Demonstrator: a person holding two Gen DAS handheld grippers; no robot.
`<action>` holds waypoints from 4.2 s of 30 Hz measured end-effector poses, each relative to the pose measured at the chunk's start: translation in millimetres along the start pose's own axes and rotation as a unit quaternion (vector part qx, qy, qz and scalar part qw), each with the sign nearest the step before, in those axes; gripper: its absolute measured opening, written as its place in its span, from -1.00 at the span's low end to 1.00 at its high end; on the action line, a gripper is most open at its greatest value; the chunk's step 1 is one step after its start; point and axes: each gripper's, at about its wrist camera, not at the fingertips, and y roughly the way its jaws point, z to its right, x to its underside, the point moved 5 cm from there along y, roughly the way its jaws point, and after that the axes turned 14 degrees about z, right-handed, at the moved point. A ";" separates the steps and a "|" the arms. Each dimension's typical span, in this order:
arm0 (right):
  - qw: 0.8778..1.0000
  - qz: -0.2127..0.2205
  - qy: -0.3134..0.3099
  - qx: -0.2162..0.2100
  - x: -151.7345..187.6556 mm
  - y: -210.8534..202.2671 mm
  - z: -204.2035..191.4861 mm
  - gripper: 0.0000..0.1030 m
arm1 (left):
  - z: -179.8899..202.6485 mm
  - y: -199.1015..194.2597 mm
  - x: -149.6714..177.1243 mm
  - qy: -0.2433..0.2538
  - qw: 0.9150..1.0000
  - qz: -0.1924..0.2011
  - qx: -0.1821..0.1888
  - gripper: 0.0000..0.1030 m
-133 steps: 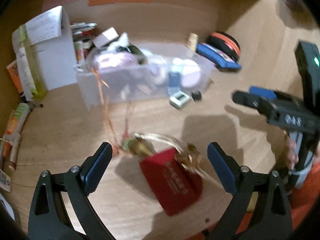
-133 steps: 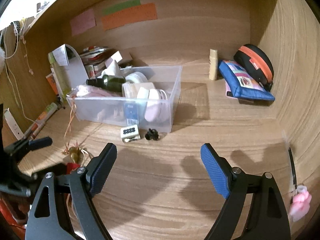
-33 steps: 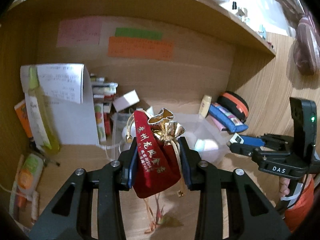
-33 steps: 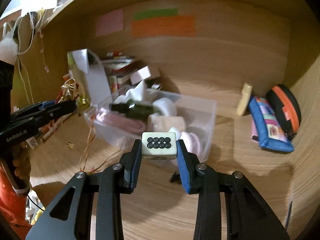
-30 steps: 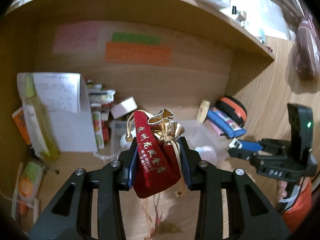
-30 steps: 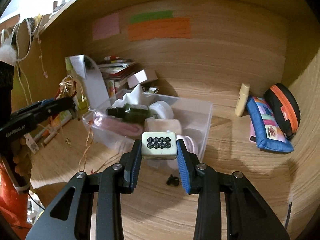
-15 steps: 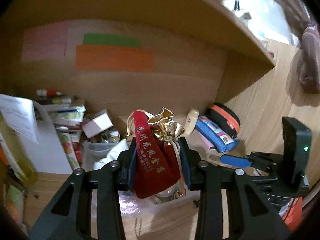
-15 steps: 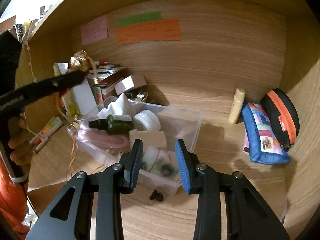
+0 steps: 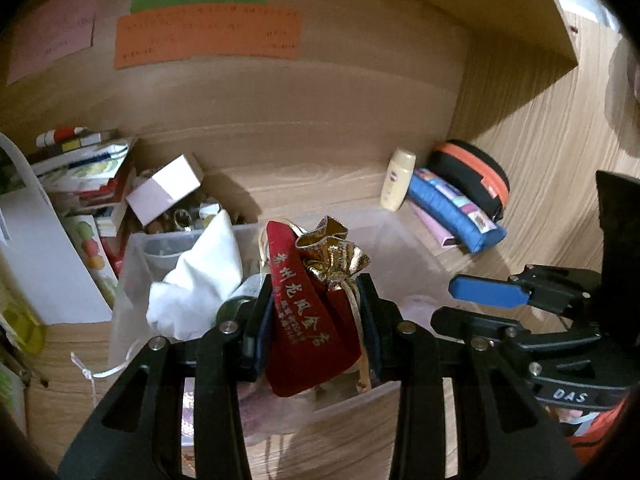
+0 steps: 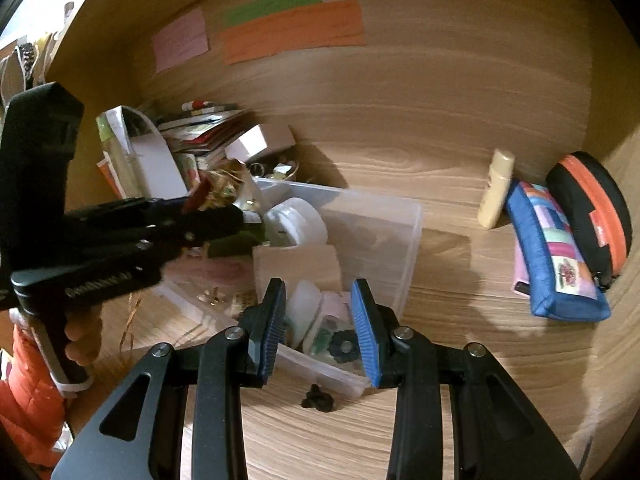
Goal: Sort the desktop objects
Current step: 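Lower the red pouch and white block into the clear box, opening both tools, then reach the left tool to the gourd ornament while the right tool reaches the black clip, then grasp the tasseled gourd ornament with the left tool while the right tool grasps the black clip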
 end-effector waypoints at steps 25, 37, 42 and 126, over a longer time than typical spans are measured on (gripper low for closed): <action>0.997 0.051 -0.026 0.048 -6.9 -50.4 -6.1 0.38 | 18.0 -53.1 -21.3 0.018 0.997 0.077 -0.021 0.95; 0.997 0.052 -0.003 0.060 1.2 -64.0 -3.5 0.63 | 8.2 -94.0 -26.2 0.026 0.993 0.103 -0.052 0.97; 0.998 0.035 -0.001 0.055 10.8 -59.8 -3.0 0.63 | -7.2 -103.6 -23.9 0.013 0.991 0.103 -0.081 0.97; 0.997 -0.069 -0.012 -0.027 62.0 -6.4 -18.7 -0.62 | -11.9 -103.0 121.4 0.013 0.994 -0.096 -0.042 -0.58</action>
